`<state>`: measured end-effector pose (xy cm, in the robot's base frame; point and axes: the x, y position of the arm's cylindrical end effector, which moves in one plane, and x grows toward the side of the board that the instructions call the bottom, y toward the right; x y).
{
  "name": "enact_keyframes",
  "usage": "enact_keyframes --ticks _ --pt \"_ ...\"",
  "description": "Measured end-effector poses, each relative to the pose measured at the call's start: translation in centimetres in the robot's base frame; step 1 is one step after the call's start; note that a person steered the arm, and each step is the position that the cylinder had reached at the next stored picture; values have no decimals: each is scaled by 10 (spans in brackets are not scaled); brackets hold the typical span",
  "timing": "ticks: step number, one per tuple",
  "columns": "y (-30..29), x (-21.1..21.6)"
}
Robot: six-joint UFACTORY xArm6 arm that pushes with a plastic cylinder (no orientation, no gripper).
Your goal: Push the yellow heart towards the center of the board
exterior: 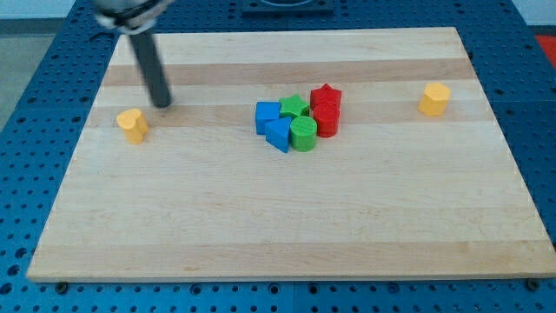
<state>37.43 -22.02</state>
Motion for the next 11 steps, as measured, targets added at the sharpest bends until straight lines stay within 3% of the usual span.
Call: enact_keyframes --ticks 2,7,8,9,11 --pt "-32 53" --pt "-85 61" --pt "-52 83" --pt "5 86" --pt "61 91"
